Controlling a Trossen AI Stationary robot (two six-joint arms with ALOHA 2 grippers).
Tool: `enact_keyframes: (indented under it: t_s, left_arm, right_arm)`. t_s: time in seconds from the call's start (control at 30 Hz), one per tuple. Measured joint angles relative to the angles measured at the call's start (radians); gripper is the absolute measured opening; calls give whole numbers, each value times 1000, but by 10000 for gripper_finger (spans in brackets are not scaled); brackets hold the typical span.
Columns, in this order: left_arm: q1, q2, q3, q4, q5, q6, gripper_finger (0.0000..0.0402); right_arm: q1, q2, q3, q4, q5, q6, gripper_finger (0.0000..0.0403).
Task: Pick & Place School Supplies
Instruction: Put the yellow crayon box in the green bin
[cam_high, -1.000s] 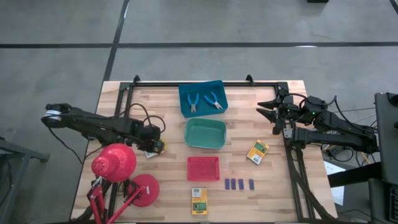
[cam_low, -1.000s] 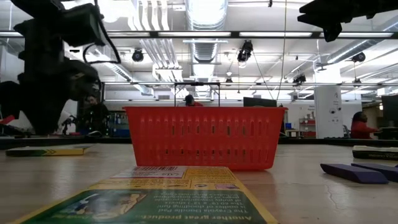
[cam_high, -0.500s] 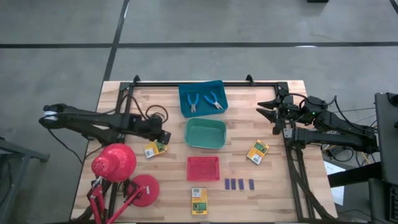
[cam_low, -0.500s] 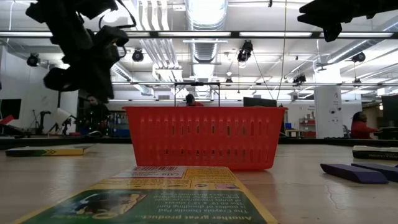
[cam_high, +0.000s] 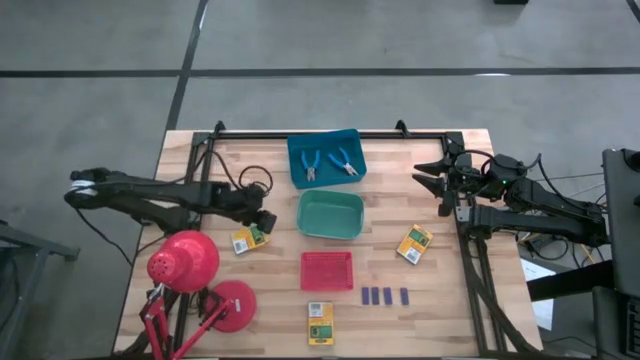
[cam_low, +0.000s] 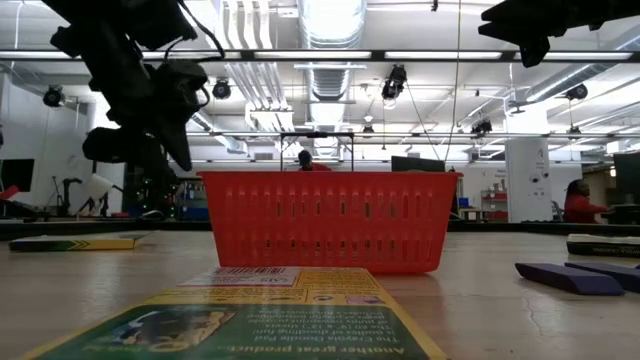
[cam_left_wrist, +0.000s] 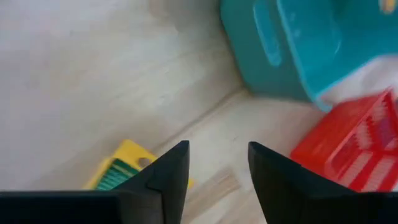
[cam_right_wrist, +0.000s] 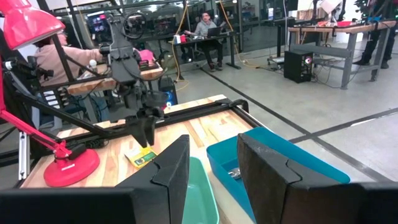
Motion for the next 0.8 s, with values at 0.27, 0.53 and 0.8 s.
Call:
enact_keyframes:
  t_s: [0.27,0.53,0.8]
  left_arm:
    - [115,-1,-39,-23,216,145,168]
    - [333,-1,-123,62,493,331,168]
    - [458,4,-136,62,558,513,168]
  right_arm:
    - [0,0,0,0,0,0,128]
    - [0,0,0,0,0,0,128]
    - [0,0,0,0,0,0,128]
